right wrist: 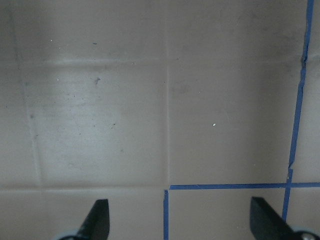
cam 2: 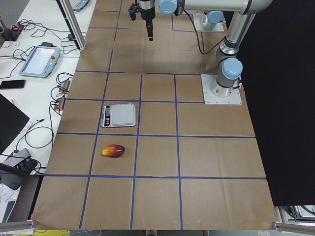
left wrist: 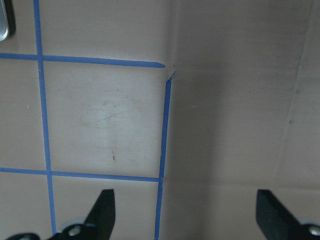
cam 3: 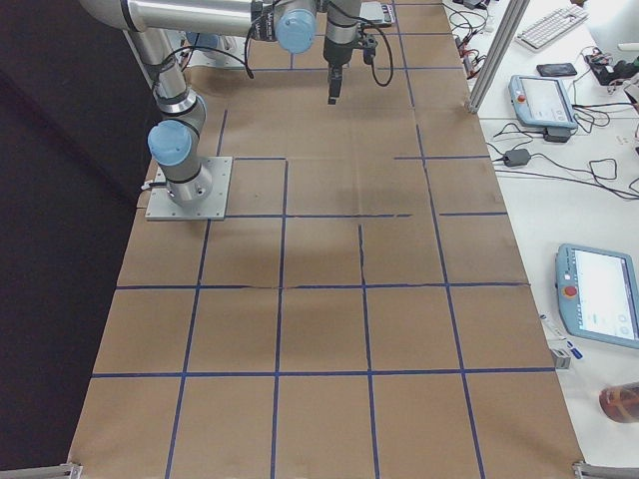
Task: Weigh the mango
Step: 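Move the left gripper over the red-yellow mango beside the scale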
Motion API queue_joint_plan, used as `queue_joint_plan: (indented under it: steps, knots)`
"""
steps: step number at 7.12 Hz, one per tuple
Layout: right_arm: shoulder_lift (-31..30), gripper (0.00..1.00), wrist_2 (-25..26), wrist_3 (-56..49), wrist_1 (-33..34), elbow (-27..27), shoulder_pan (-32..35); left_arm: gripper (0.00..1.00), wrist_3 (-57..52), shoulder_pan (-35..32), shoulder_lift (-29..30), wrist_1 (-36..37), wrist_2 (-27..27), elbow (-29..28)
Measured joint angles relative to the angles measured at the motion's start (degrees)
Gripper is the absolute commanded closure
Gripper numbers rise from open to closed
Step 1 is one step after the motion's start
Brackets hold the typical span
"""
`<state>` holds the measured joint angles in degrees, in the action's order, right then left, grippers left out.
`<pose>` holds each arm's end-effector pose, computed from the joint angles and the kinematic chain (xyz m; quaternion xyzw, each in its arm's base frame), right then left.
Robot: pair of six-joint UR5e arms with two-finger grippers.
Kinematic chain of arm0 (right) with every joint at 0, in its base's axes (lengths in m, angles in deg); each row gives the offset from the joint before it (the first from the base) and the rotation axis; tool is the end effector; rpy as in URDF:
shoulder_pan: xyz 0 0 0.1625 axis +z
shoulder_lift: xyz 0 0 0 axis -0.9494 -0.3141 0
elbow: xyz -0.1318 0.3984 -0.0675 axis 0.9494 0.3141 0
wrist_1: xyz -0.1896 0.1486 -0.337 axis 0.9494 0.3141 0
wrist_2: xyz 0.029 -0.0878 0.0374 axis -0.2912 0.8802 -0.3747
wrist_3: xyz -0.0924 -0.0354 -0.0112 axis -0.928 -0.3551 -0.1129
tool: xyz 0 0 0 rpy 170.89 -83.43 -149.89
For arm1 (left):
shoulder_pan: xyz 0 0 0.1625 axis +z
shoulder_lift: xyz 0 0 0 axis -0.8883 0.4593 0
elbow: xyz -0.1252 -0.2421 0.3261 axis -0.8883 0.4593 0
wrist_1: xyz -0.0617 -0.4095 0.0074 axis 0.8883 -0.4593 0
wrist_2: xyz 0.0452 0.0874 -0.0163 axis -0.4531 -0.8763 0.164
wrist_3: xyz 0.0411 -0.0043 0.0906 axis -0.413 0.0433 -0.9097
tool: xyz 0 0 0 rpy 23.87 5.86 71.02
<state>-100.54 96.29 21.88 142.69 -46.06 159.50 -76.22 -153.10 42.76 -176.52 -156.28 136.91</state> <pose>0.1164 -0.4763 0.4472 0.0079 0.9991 0.0420 0.0075 -0.1388 -0.5019 0.4730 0.0380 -0.9980 -0.0494 0.0062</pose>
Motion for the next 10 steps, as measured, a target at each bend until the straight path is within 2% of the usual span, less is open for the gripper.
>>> queue_joint_plan:
  steps: [6,8,10]
  knots:
    - [0.00,0.00,0.00,-0.01,0.00,0.00,0.00,0.01,-0.87,2.37,1.03,2.78,-0.02,-1.29]
    - [0.00,0.00,0.00,0.00,0.00,0.00,0.00,0.01,-7.93,9.60,1.94,3.23,-0.04,-1.79]
    - [0.00,0.00,0.00,0.00,0.00,0.00,0.00,0.00,-20.85,21.40,4.40,6.17,-0.16,-2.15]
